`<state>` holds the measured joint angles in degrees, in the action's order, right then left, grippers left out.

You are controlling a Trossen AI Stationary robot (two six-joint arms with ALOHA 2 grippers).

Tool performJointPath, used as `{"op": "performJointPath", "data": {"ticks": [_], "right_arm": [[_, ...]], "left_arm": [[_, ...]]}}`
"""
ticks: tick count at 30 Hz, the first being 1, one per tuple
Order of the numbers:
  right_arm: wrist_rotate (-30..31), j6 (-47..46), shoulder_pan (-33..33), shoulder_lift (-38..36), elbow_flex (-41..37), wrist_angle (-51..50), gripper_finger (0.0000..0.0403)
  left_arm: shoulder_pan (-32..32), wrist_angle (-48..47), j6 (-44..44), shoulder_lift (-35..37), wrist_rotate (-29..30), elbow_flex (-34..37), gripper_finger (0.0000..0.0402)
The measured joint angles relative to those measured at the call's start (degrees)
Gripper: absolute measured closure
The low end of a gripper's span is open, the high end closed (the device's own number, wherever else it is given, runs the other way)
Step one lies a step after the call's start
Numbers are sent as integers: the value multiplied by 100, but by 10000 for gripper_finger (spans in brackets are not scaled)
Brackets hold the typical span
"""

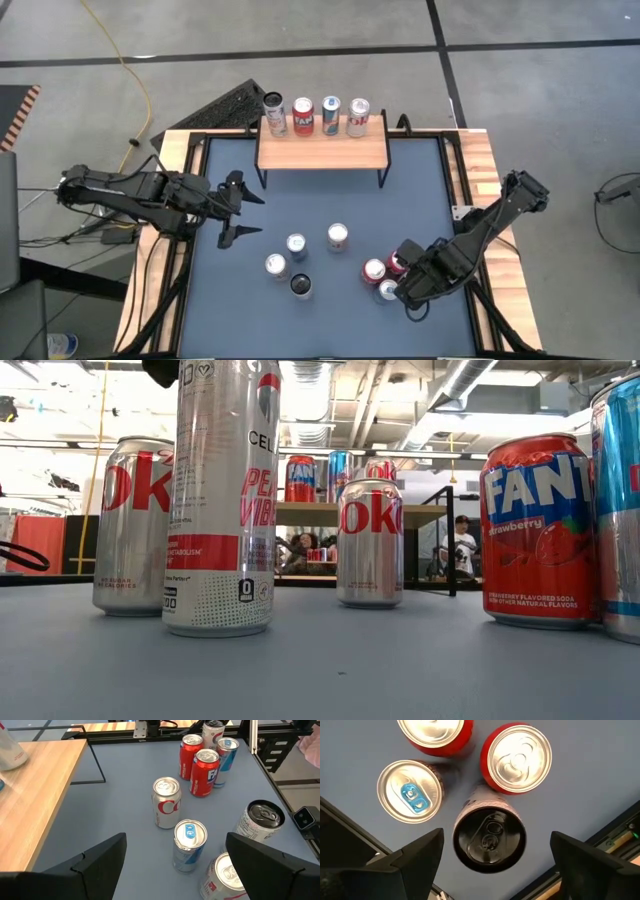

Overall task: Place canned beverage on shelf
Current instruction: Put the right black soda can on the shelf

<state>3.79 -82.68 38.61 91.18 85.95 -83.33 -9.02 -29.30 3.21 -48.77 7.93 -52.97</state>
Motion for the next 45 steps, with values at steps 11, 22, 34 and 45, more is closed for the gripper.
{"op": "performJointPath", "data": {"ticks": [11,22,34,45], "right_arm": [[3,-140,32,0,0,4,33],[-81,108,-51,322,-11,86,33],[-258,-292,107,332,-72,-169,40],[-535,-145,63,332,-831,708,53]], "left_arm": [[0,-88,1,0,-1,0,69],[0,-81,-23,2,-1,0,69],[-1,-76,-21,2,-1,0,69],[0,-74,-21,2,1,0,69]]}}
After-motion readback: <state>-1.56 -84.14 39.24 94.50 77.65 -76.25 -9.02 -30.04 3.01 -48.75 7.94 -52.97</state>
